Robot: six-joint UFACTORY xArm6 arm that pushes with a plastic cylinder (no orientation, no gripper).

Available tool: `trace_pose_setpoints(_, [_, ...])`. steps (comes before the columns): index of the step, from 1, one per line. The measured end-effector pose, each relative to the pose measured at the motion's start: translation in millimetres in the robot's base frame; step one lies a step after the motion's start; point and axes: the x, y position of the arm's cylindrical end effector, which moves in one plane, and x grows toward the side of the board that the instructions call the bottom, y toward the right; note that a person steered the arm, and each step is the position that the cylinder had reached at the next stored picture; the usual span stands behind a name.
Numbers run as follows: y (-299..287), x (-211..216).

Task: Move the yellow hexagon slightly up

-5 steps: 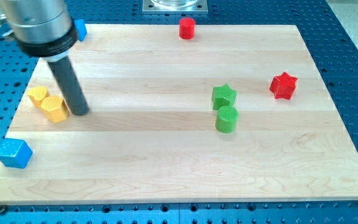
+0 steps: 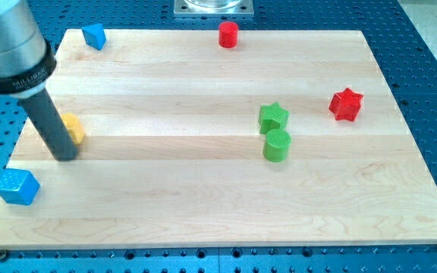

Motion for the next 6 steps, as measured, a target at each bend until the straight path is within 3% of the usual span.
trace_pose_setpoints(2, [-31, 46])
trace_pose_setpoints(3, [-81, 36])
trace_pose_setpoints(6, [-81, -37])
